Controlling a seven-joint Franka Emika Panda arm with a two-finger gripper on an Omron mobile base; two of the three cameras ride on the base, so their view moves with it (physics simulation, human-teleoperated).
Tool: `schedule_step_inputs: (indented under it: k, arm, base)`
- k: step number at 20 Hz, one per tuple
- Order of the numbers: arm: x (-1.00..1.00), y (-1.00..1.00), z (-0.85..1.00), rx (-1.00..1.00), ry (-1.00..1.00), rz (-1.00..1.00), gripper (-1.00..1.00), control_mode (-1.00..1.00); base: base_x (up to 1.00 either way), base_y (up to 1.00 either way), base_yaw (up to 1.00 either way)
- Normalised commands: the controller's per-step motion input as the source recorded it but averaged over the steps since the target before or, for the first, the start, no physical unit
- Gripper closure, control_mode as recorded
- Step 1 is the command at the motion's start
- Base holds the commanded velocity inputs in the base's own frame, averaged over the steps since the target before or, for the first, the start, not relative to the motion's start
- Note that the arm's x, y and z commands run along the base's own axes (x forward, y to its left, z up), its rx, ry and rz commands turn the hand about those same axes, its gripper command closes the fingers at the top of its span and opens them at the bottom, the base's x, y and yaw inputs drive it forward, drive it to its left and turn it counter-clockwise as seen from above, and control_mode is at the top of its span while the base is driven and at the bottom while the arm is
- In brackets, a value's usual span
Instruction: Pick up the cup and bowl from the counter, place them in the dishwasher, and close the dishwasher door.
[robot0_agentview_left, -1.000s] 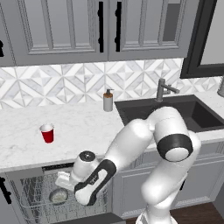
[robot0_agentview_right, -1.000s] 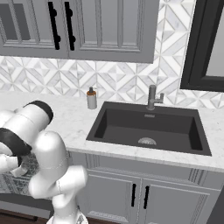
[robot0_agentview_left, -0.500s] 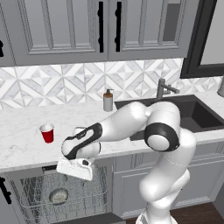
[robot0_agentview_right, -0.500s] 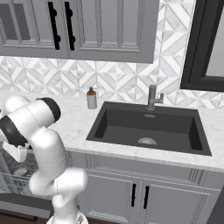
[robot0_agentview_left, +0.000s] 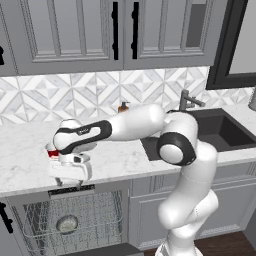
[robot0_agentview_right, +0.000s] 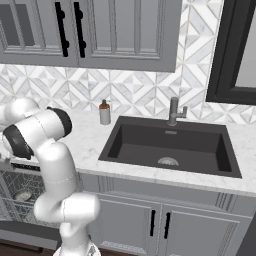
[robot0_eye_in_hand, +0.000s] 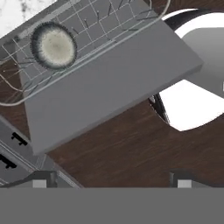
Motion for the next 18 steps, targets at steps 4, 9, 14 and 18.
schedule_step_inputs:
  k: [4,9,14,18]
  arm:
    - [0.42,0.0,0.0,0.01,-0.34,0.0,-1.0,-1.0]
    - [0.35,0.0,0.09,0.03,-0.4,0.03,-1.0,-1.0]
    - [0.62,0.0,0.45,0.01,-0.04,0.15,-1.0,-1.0]
    - [0.94,0.0,0.6,0.0,0.04,0.18,-1.0,-1.0]
  base:
    - [0.0,0.0,0.0]
    - [0.0,0.0,0.0]
    - [0.0,0.0,0.0]
    - [0.0,0.0,0.0]
